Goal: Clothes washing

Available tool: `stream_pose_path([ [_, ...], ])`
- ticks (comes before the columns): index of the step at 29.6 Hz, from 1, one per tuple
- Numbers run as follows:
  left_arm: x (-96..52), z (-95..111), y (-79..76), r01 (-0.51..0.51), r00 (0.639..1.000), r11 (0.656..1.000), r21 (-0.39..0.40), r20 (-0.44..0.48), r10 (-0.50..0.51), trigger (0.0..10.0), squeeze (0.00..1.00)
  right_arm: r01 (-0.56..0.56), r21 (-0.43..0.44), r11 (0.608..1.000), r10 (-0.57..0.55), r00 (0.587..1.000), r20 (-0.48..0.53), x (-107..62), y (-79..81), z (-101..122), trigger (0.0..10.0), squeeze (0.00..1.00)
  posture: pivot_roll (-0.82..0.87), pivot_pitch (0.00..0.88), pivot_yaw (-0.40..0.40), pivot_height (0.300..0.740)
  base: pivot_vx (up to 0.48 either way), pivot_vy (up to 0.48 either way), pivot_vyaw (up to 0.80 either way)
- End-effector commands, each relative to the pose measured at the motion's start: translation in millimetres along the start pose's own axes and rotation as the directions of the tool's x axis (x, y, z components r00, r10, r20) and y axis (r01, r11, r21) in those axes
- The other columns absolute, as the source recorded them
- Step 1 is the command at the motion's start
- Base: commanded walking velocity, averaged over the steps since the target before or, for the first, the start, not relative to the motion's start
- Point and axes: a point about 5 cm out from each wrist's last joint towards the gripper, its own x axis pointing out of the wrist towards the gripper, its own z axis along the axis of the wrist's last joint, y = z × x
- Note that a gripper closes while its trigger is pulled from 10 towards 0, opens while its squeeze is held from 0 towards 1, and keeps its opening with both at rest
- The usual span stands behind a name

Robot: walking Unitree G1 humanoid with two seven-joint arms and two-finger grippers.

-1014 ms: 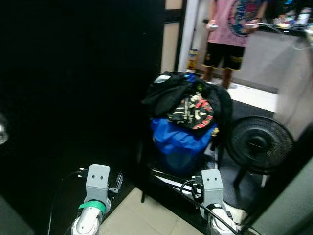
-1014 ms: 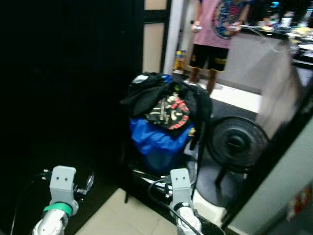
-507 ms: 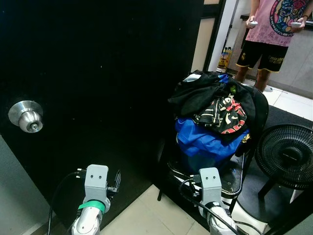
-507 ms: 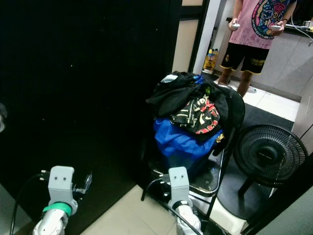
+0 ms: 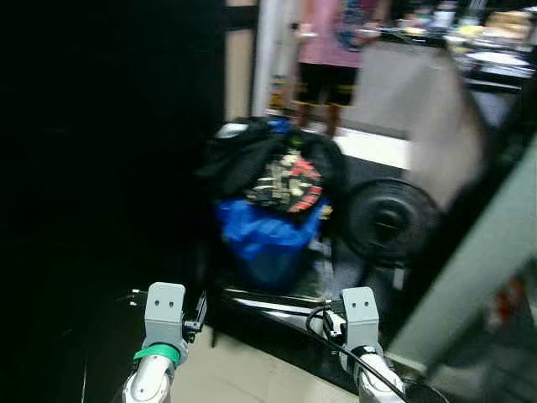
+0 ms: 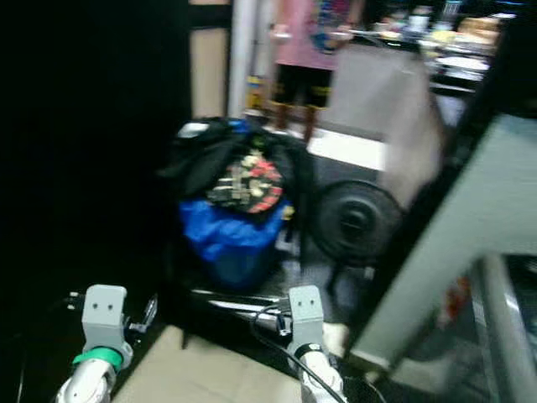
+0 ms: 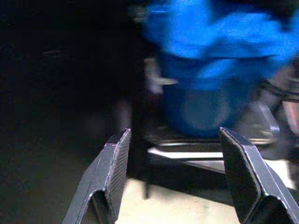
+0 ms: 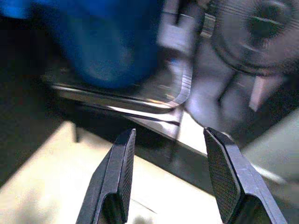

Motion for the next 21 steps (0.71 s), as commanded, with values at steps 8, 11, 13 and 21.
stream_pose_path([
  [8, -1.5, 0.0, -0.5, -0.016, 1.0, 0.999, -0.031, -0.001, 0.016, 10.0, 0.0, -0.007, -0.018, 1.0, 0.007, 1.0, -0.005, -1.9, -0.8, -2.3, 10.0, 0.0, -0.01, 0.034, -0.016, 0.74, 0.0, 0.0, -0.5],
  [11, -1.7, 0.6, -0.3, -0.021, 1.0, 0.999, -0.04, 0.006, 0.022, 10.0, 0.0, -0.01, -0.014, 1.0, 0.01, 1.0, -0.003, -1.7, 0.0, -1.8, 10.0, 0.0, 0.0, 0.034, -0.017, 0.74, 0.0, 0.0, 0.0],
  [13, -2.2, 0.6, -0.4, -0.025, 1.0, 0.999, -0.044, 0.009, 0.025, 10.0, 0.0, -0.011, -0.007, 1.0, 0.011, 1.0, -0.005, -1.5, 0.2, -1.8, 10.0, 0.0, 0.0, 0.031, -0.02, 0.74, 0.0, 0.0, 0.0],
  [21, -3.1, -0.7, 0.5, -0.041, 0.999, 0.998, -0.04, 0.003, 0.041, 10.0, 0.0, -0.034, -0.07, 0.997, 0.033, 0.999, -0.008, 0.1, 1.9, 0.1, 10.0, 0.0, 0.0, 0.027, -0.024, 0.74, 0.0, 0.0, 0.3],
])
